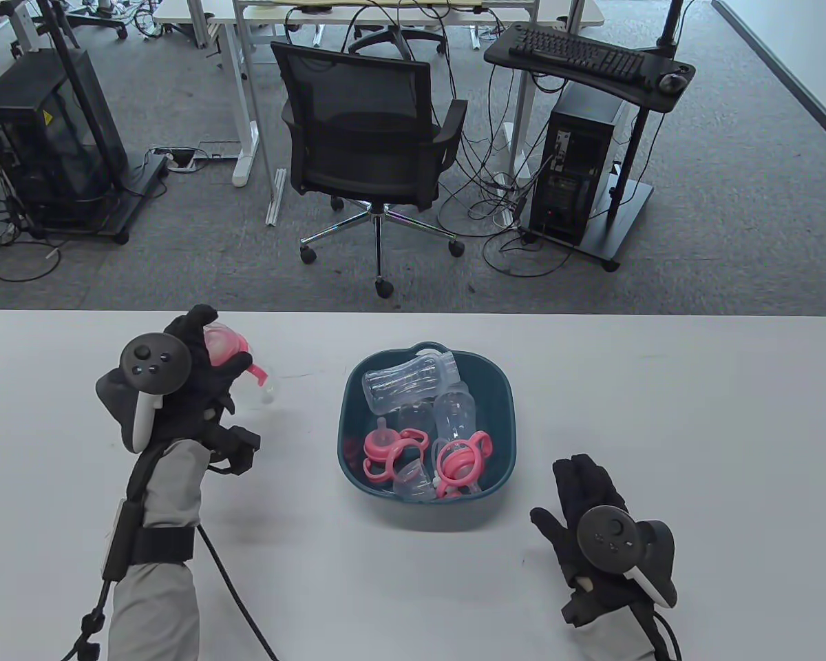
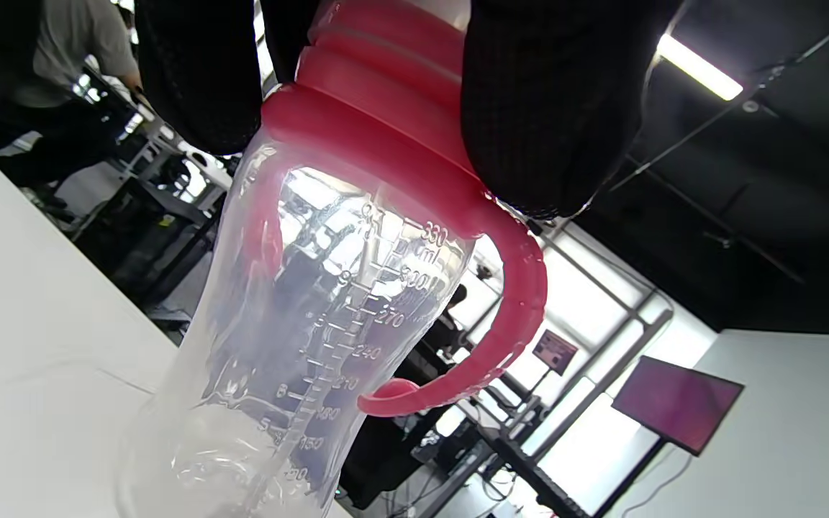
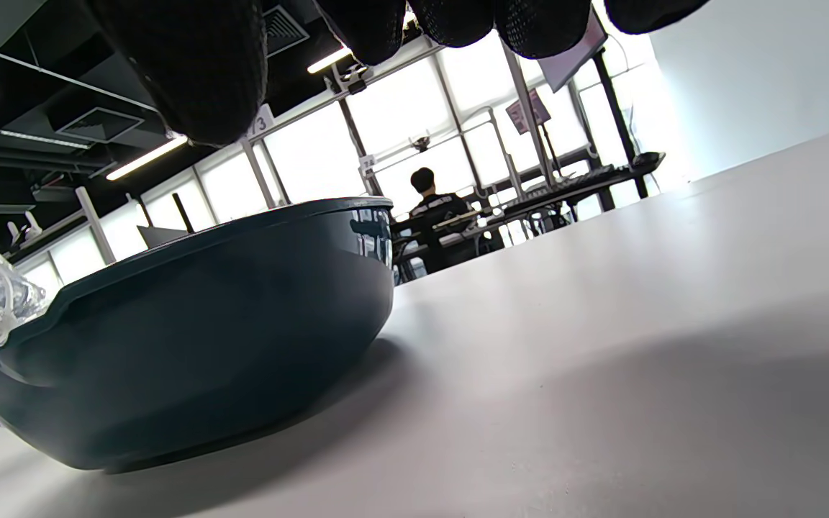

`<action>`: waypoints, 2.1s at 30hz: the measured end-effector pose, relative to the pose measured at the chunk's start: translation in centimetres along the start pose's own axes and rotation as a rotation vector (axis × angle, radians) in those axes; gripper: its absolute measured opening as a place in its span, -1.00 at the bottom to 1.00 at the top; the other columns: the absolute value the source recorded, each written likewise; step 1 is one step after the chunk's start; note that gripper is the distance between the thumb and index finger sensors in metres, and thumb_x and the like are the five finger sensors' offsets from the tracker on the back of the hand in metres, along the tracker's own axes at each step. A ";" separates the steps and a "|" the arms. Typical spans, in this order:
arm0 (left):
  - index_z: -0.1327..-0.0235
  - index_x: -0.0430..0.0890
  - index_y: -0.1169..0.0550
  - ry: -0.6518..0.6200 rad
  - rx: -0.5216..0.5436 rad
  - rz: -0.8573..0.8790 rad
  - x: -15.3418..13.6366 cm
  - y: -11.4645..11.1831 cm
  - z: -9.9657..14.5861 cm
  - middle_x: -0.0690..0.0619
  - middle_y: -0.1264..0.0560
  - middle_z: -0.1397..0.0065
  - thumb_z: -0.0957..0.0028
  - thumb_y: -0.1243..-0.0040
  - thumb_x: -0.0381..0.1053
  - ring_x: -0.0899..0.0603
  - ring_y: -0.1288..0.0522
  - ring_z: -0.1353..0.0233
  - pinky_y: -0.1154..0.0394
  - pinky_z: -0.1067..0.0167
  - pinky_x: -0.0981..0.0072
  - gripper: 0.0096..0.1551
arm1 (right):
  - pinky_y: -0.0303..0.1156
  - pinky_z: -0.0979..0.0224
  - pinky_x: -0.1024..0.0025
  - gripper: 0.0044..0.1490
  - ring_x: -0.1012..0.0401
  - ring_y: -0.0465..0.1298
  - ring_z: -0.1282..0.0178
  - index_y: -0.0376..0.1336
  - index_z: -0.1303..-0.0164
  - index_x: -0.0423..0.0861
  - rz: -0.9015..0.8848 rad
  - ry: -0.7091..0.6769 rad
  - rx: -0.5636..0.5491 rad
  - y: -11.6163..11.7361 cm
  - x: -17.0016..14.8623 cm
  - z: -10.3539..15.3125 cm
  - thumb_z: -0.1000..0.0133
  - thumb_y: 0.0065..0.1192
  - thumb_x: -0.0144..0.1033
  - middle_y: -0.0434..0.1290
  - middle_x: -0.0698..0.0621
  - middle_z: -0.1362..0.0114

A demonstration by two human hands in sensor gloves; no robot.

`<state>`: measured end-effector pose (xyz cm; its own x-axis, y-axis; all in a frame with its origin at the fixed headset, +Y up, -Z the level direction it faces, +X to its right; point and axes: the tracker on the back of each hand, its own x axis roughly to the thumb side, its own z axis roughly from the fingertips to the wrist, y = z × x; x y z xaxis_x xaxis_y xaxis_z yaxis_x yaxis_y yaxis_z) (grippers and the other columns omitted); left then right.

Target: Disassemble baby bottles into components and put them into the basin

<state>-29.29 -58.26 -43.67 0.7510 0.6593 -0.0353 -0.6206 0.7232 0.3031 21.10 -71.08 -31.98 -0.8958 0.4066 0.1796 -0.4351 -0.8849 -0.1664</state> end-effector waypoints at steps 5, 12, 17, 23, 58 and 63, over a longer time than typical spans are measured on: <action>-0.39 0.43 0.01 -0.138 -0.057 0.068 4.1 -0.2 2.1 0.05 0.03 -0.60 0.07 -0.47 0.11 -0.23 -0.27 -0.62 -0.43 -0.37 -0.14 0.03 | 0.08 -0.48 -0.34 -0.03 -0.29 0.04 -0.64 -0.06 -0.67 -0.16 -0.016 -0.016 -0.007 0.0 0.2 0.1 -0.19 0.28 -0.03 -0.07 -0.27 -0.73; -0.40 0.42 0.01 -0.322 -0.126 0.100 9.3 -1.9 5.4 0.04 0.02 -0.60 0.08 -0.47 0.12 -0.23 -0.28 -0.61 -0.45 -0.36 -0.13 0.03 | 0.07 -0.49 -0.34 -0.02 -0.28 0.03 -0.65 -0.08 -0.67 -0.16 -0.042 -0.051 -0.028 -0.4 0.8 0.4 -0.19 0.27 -0.02 -0.07 -0.26 -0.74; -0.40 0.42 0.00 -0.401 -0.183 0.167 12.0 -3.5 7.8 0.04 0.01 -0.60 0.08 -0.47 0.12 -0.24 -0.29 -0.61 -0.45 -0.36 -0.13 0.03 | 0.06 -0.49 -0.35 -0.02 -0.28 0.03 -0.65 -0.07 -0.68 -0.15 -0.060 -0.076 -0.035 -0.6 1.4 0.6 -0.18 0.27 -0.01 -0.07 -0.26 -0.74; -0.41 0.42 0.00 -0.449 -0.255 0.230 13.9 -6.4 10.1 0.04 0.00 -0.60 0.08 -0.47 0.13 -0.24 -0.30 -0.61 -0.45 -0.35 -0.13 0.03 | 0.05 -0.49 -0.36 0.00 -0.28 0.03 -0.66 -0.09 -0.68 -0.15 -0.084 -0.105 -0.060 -0.9 2.0 0.9 -0.19 0.27 0.01 -0.07 -0.26 -0.74; -0.42 0.39 -0.02 -0.429 -0.563 0.491 13.7 -17.3 15.1 0.02 0.00 -0.60 0.08 -0.47 0.11 -0.26 -0.31 -0.60 -0.46 -0.34 -0.12 0.03 | 0.05 -0.48 -0.38 0.22 -0.22 0.22 -0.53 -0.23 -0.68 -0.11 -0.253 -0.215 0.001 0.9 2.7 0.7 -0.09 0.43 0.05 0.12 -0.18 -0.61; -0.42 0.39 -0.03 -0.427 -0.550 0.499 13.5 -17.3 15.2 0.03 -0.03 -0.60 0.10 -0.47 0.10 -0.24 -0.31 -0.62 -0.46 -0.34 -0.10 0.02 | 0.04 -0.49 -0.37 0.22 -0.22 0.20 -0.53 -0.24 -0.67 -0.12 -0.256 -0.219 0.007 1.0 2.8 0.7 -0.10 0.42 0.04 0.10 -0.19 -0.61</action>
<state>-4.96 -64.96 -34.95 0.3131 0.8729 0.3743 -0.8392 0.4387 -0.3212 18.25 -70.97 -30.99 -0.7165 0.5579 0.4188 -0.6420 -0.7622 -0.0830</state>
